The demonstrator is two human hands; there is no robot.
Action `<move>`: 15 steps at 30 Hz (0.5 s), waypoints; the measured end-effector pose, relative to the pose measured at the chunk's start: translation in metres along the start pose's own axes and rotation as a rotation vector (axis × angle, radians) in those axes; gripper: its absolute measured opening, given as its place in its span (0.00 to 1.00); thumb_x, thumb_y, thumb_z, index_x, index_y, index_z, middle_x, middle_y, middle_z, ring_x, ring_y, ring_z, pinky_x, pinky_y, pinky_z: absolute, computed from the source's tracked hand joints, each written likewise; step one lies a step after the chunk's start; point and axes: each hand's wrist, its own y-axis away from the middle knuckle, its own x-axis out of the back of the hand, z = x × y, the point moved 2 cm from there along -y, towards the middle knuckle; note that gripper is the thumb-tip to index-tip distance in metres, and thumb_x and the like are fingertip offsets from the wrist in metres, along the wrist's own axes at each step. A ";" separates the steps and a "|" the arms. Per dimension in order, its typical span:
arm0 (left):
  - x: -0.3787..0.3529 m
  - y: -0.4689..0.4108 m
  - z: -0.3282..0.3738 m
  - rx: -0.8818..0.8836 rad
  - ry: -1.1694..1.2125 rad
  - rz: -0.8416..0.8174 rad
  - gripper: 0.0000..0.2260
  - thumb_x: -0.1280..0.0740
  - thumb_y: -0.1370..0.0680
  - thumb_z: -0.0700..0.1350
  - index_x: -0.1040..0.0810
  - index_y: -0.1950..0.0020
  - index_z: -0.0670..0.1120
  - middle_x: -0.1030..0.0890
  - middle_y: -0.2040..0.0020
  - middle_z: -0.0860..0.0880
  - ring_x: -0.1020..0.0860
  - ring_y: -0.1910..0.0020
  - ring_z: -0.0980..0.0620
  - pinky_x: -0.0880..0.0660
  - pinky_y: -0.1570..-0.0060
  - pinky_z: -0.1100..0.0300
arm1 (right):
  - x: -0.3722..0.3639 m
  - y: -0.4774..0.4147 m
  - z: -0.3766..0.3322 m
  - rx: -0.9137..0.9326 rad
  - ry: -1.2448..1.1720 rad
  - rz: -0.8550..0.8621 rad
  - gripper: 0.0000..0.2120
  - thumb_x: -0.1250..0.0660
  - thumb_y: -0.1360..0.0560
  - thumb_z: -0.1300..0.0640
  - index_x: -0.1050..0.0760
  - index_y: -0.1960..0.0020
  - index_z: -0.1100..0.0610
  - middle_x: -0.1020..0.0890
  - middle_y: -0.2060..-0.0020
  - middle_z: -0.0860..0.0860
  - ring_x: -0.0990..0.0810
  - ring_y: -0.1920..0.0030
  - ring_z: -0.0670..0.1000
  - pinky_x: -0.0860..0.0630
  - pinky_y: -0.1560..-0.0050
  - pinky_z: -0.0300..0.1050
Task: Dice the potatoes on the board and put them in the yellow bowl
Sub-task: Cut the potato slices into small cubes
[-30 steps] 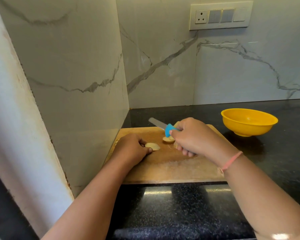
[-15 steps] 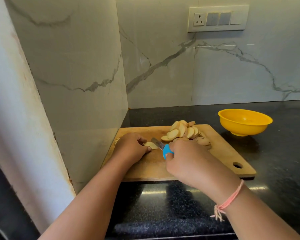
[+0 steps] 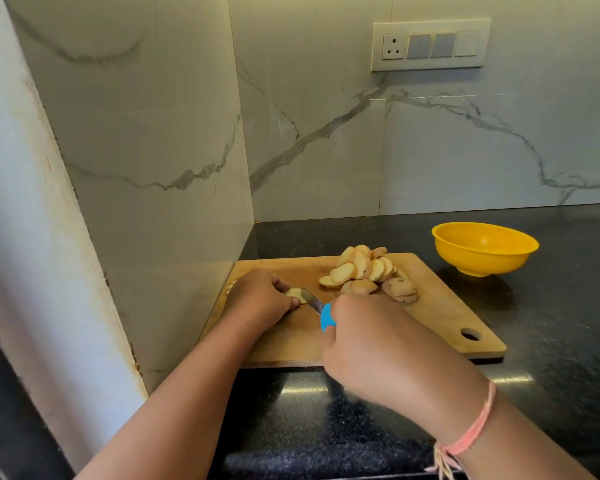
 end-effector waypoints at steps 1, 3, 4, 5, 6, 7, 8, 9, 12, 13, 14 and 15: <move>0.000 0.000 0.000 -0.001 -0.002 0.000 0.16 0.30 0.24 0.47 0.22 0.37 0.47 0.21 0.38 0.49 0.24 0.42 0.52 0.31 0.50 0.63 | 0.000 0.002 0.000 0.009 0.015 0.011 0.15 0.44 0.21 0.55 0.44 0.65 0.51 0.34 0.68 0.47 0.36 0.70 0.45 0.37 0.69 0.38; 0.000 0.000 0.001 0.001 -0.004 0.003 0.17 0.30 0.24 0.47 0.23 0.37 0.47 0.22 0.38 0.49 0.24 0.42 0.52 0.31 0.50 0.63 | 0.002 0.006 0.002 0.026 0.028 0.024 0.14 0.44 0.21 0.55 0.45 0.63 0.52 0.35 0.68 0.47 0.36 0.69 0.45 0.35 0.63 0.40; 0.000 0.000 0.001 0.004 -0.005 0.004 0.17 0.30 0.24 0.47 0.23 0.36 0.47 0.22 0.38 0.49 0.24 0.42 0.52 0.31 0.50 0.63 | 0.004 0.009 0.003 0.037 0.027 0.029 0.12 0.44 0.21 0.55 0.44 0.61 0.51 0.35 0.68 0.46 0.35 0.68 0.46 0.35 0.61 0.40; -0.001 0.001 0.001 0.007 -0.004 0.006 0.17 0.29 0.24 0.47 0.23 0.36 0.48 0.22 0.38 0.49 0.24 0.42 0.52 0.31 0.49 0.63 | 0.007 0.012 0.003 0.046 0.013 0.031 0.11 0.44 0.21 0.55 0.44 0.59 0.50 0.36 0.68 0.46 0.34 0.65 0.46 0.35 0.60 0.40; -0.001 0.001 0.000 0.008 -0.002 0.008 0.17 0.29 0.25 0.47 0.23 0.37 0.48 0.22 0.38 0.49 0.24 0.42 0.52 0.31 0.49 0.63 | 0.010 0.015 0.003 0.057 0.012 0.022 0.09 0.44 0.21 0.55 0.44 0.57 0.50 0.36 0.67 0.46 0.33 0.63 0.47 0.34 0.59 0.40; 0.000 0.002 0.000 0.006 0.002 0.008 0.17 0.29 0.25 0.47 0.23 0.37 0.48 0.22 0.38 0.49 0.24 0.42 0.51 0.31 0.49 0.63 | 0.012 0.017 0.004 0.064 0.016 0.022 0.09 0.44 0.21 0.55 0.44 0.56 0.50 0.35 0.67 0.46 0.32 0.61 0.47 0.34 0.59 0.40; 0.000 0.002 -0.001 0.003 0.011 0.007 0.17 0.29 0.25 0.47 0.23 0.37 0.47 0.22 0.38 0.49 0.24 0.42 0.51 0.31 0.49 0.63 | 0.014 0.019 0.004 0.066 0.026 0.017 0.08 0.45 0.21 0.55 0.44 0.55 0.49 0.34 0.66 0.47 0.31 0.60 0.47 0.34 0.59 0.40; 0.000 0.002 -0.002 0.000 0.022 0.002 0.17 0.29 0.25 0.47 0.23 0.37 0.47 0.22 0.38 0.49 0.24 0.42 0.51 0.31 0.49 0.63 | 0.016 0.021 0.004 0.064 0.007 0.022 0.07 0.45 0.21 0.55 0.43 0.54 0.49 0.33 0.64 0.47 0.30 0.59 0.48 0.33 0.58 0.40; 0.002 0.002 -0.004 -0.002 0.055 -0.031 0.17 0.29 0.24 0.47 0.23 0.36 0.47 0.22 0.38 0.49 0.23 0.44 0.51 0.29 0.48 0.62 | 0.019 0.021 0.009 0.033 -0.024 0.038 0.08 0.45 0.20 0.54 0.31 0.43 0.47 0.26 0.56 0.50 0.26 0.55 0.48 0.30 0.57 0.40; 0.002 0.002 -0.004 0.005 0.068 -0.042 0.17 0.30 0.24 0.46 0.23 0.36 0.48 0.22 0.38 0.49 0.23 0.44 0.51 0.28 0.47 0.61 | 0.018 0.018 0.010 0.011 -0.030 0.056 0.14 0.45 0.20 0.53 0.31 0.36 0.48 0.24 0.53 0.50 0.25 0.53 0.48 0.30 0.57 0.39; 0.003 0.002 -0.005 0.016 0.084 -0.050 0.17 0.30 0.24 0.45 0.23 0.35 0.48 0.22 0.38 0.49 0.23 0.43 0.50 0.27 0.45 0.60 | 0.016 0.014 0.013 -0.012 -0.038 0.075 0.16 0.45 0.19 0.52 0.31 0.34 0.53 0.23 0.52 0.50 0.24 0.52 0.48 0.30 0.58 0.38; 0.003 0.001 -0.006 0.027 0.098 -0.054 0.16 0.30 0.23 0.44 0.23 0.35 0.48 0.22 0.38 0.48 0.23 0.43 0.50 0.27 0.43 0.59 | 0.015 0.011 0.014 -0.032 -0.058 0.101 0.16 0.45 0.19 0.51 0.32 0.33 0.51 0.23 0.50 0.49 0.24 0.52 0.47 0.29 0.57 0.37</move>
